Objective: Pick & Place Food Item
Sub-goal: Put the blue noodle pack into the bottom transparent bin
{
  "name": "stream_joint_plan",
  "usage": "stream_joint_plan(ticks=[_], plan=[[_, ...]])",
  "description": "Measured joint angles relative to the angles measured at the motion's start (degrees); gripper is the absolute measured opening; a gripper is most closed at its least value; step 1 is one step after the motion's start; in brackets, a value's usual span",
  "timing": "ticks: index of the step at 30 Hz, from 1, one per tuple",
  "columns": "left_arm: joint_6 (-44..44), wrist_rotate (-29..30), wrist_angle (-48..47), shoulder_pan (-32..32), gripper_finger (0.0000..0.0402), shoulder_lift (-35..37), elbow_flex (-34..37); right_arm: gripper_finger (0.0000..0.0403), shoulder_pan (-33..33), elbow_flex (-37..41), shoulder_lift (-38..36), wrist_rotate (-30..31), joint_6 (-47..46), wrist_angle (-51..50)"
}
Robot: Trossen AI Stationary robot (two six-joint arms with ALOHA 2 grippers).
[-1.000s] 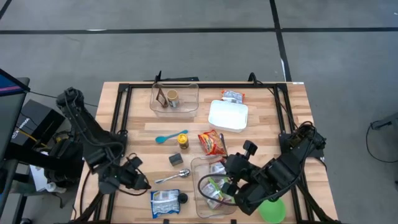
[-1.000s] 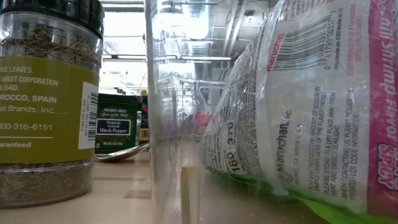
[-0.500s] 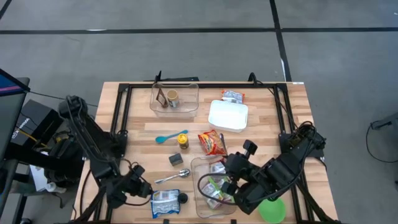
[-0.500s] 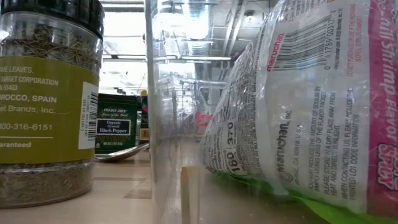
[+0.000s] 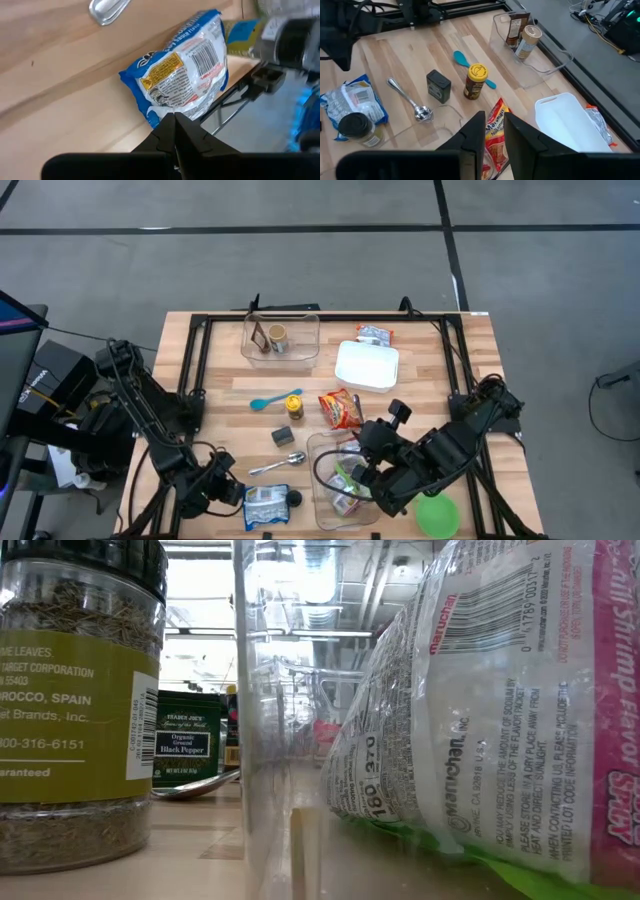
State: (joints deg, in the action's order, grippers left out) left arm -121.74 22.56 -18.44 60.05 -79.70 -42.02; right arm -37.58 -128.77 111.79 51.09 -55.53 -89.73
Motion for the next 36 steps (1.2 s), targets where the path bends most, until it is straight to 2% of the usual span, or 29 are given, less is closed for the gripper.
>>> stream_joint_plan(ticks=[4,10,15,21,25,31,36], plan=[[6.3,0.0,-0.2,0.0,0.0000,0.0,0.0,0.0063,0.3,0.0,0.0,0.0,0.0,0.0],[-4.0,-0.4,-0.2,0.0,0.0000,0.0,0.0,0.0063,0.2,0.0,0.0,0.0,0.0,0.0],[-6.1,-0.5,0.8,-0.1,0.0000,0.0,-2.0,0.0063,0.2,0.0,0.0,0.0,0.0,0.1],[-6.0,-0.4,-10.8,-0.6,0.0000,0.0,-9.3,0.0063,0.2,0.0,0.0,0.0,0.0,0.2],[-7.6,0.0,-16.6,-0.6,0.0000,-1.5,-11.2,0.0063,0.2,0.0,0.0,0.0,0.0,0.2],[-8.1,0.0,-12.7,-0.6,0.0000,-8.0,-11.3,0.0063,0.2,0.0,0.0,0.0,0.0,0.2],[-7.7,-0.9,-11.2,-0.5,0.0000,-10.1,-11.3,0.0063,0.2,0.0,0.0,0.0,0.0,0.2]])
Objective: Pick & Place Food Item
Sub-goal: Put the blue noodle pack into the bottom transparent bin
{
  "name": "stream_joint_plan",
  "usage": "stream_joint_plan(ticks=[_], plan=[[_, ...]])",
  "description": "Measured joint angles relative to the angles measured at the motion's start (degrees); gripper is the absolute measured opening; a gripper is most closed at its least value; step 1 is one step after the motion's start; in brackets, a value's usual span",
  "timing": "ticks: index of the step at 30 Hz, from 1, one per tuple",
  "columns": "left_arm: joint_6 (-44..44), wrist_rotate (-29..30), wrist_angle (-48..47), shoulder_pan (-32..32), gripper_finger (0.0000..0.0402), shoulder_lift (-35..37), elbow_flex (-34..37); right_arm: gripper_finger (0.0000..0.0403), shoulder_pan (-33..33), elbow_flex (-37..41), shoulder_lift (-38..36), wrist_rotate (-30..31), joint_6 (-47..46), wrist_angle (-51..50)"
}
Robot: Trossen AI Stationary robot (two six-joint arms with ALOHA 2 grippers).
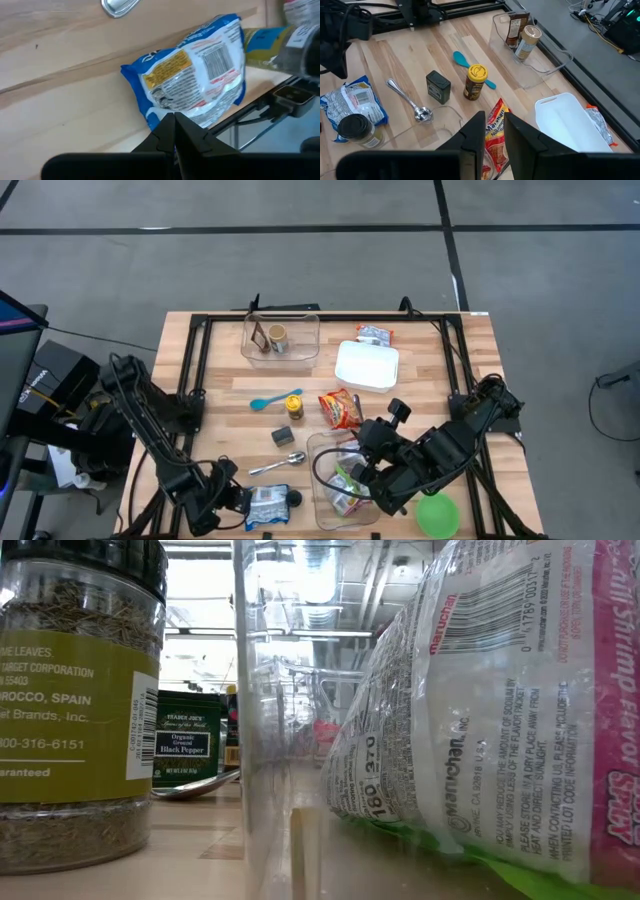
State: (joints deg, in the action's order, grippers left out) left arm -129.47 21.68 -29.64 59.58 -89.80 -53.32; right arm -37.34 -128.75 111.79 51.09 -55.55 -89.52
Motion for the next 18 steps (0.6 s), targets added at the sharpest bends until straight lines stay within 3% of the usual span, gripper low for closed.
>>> stream_joint_plan(ticks=[10,18], plan=[[3.4,-1.2,-0.9,0.1,0.0016,0.4,0.0,0.0063,0.0,0.0,0.0,0.0,0.0,0.0],[3.1,-7.9,0.2,0.1,0.0091,0.5,1.2,0.0063,-0.1,0.0,0.0,-0.4,0.0,0.4]])
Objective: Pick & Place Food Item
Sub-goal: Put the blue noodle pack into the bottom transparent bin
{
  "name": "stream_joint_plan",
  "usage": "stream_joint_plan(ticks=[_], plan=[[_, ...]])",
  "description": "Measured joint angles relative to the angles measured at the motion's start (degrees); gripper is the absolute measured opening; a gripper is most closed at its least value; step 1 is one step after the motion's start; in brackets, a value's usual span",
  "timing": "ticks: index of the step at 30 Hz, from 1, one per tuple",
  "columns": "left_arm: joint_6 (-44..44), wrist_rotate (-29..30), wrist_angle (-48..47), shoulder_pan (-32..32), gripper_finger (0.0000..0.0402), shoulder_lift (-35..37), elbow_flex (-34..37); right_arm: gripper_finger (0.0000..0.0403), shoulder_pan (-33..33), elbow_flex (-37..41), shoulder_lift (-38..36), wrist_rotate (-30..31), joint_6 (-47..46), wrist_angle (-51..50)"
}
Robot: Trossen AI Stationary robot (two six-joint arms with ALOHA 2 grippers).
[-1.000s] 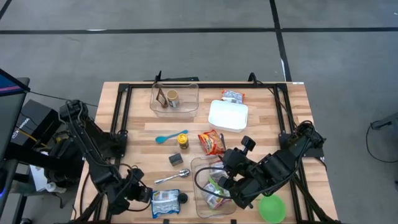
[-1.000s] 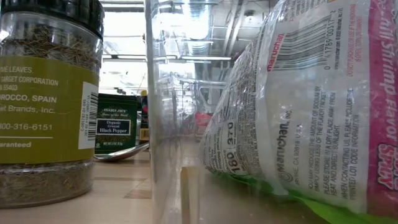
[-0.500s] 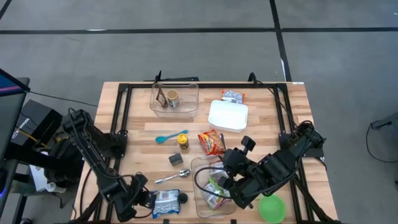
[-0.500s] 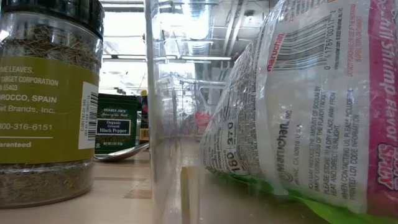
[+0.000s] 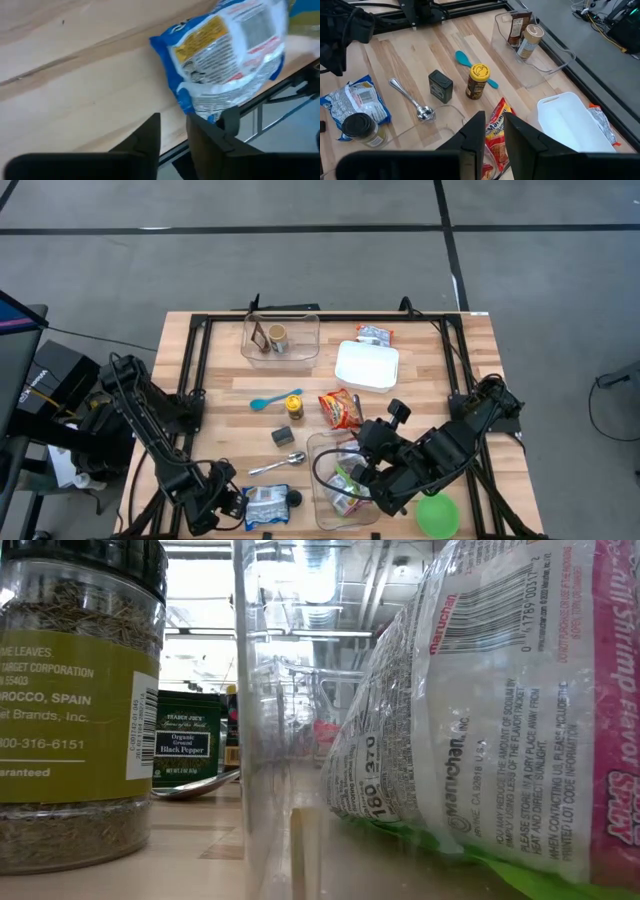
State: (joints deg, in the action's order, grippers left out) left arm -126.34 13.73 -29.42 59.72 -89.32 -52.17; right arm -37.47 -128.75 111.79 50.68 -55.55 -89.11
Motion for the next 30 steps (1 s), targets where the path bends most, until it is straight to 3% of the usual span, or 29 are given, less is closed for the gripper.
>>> stream_joint_plan(ticks=[10,20,30], plan=[[-0.5,2.5,18.2,0.8,0.0138,0.0,7.4,0.0063,0.0,0.0,0.0,-1.3,0.0,0.4],[-0.1,3.3,19.3,0.8,0.0136,0.0,8.9,0.0063,0.0,0.0,0.0,-1.3,0.0,0.5],[6.0,3.3,19.4,0.8,0.0135,0.0,8.9,0.0063,0.0,0.0,0.0,-1.3,0.0,0.6]])
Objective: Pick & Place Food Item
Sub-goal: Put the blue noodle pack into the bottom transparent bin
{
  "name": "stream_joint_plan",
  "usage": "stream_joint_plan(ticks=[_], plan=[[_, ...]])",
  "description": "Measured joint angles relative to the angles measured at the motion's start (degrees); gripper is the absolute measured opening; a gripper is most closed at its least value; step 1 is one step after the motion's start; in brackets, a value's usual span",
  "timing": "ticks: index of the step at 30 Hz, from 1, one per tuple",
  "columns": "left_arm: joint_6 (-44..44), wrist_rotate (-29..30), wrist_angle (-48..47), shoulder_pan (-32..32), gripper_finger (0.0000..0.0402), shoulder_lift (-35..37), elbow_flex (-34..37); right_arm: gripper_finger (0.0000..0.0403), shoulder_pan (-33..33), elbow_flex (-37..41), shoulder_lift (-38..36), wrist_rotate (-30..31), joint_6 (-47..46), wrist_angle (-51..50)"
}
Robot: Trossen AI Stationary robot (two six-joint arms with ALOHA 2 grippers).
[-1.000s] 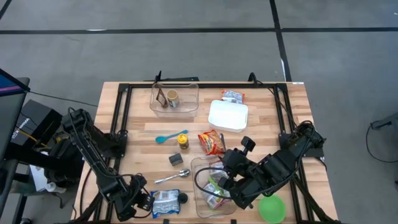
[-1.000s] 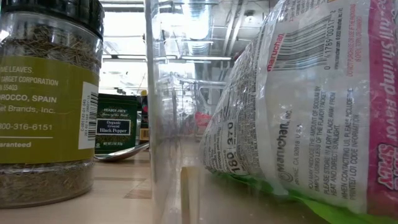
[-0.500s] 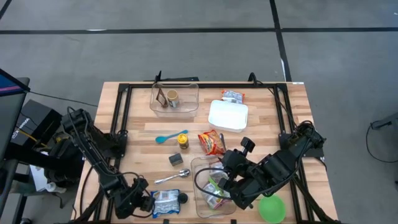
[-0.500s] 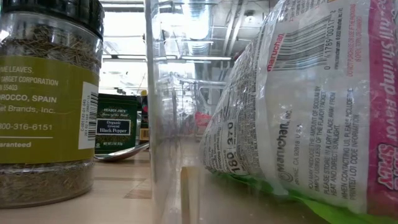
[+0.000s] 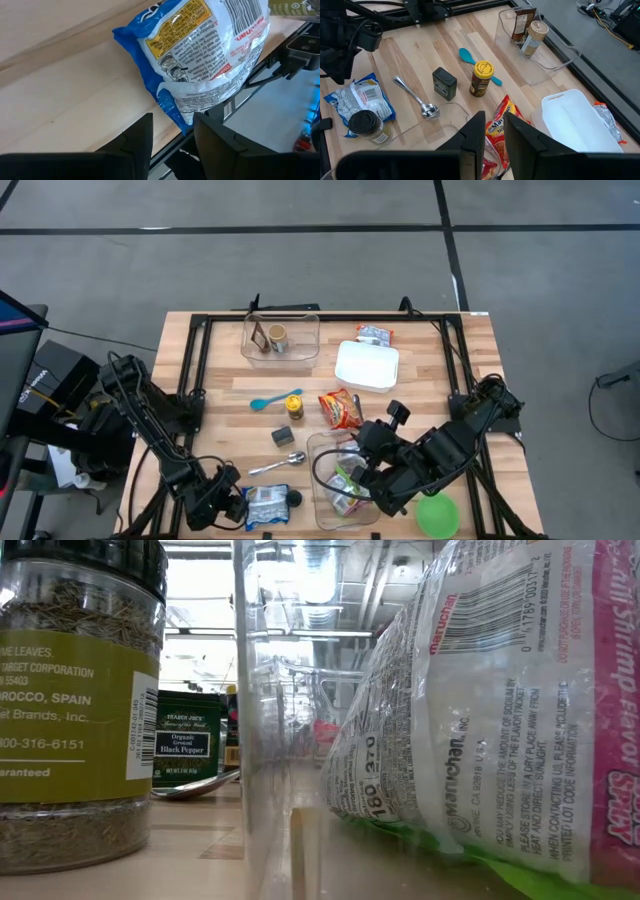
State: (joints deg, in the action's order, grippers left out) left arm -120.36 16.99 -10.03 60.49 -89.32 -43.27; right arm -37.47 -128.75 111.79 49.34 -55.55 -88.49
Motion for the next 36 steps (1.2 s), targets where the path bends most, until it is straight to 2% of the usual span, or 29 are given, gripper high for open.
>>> stream_joint_plan(ticks=[9,21,31,36], plan=[[1.4,0.7,1.8,1.4,0.0135,-0.4,0.0,0.0063,0.0,0.0,0.0,0.0,0.0,0.3],[1.6,1.2,8.4,1.4,0.0135,-5.8,0.0,0.0063,0.0,0.0,0.0,0.0,0.0,0.5],[6.1,3.8,14.8,1.3,0.0135,-9.9,0.0,0.0063,0.0,0.0,0.0,0.0,0.0,0.8],[6.6,4.3,14.9,1.3,0.0114,-9.9,0.0,0.0063,0.0,0.0,0.0,0.0,0.0,0.9]])
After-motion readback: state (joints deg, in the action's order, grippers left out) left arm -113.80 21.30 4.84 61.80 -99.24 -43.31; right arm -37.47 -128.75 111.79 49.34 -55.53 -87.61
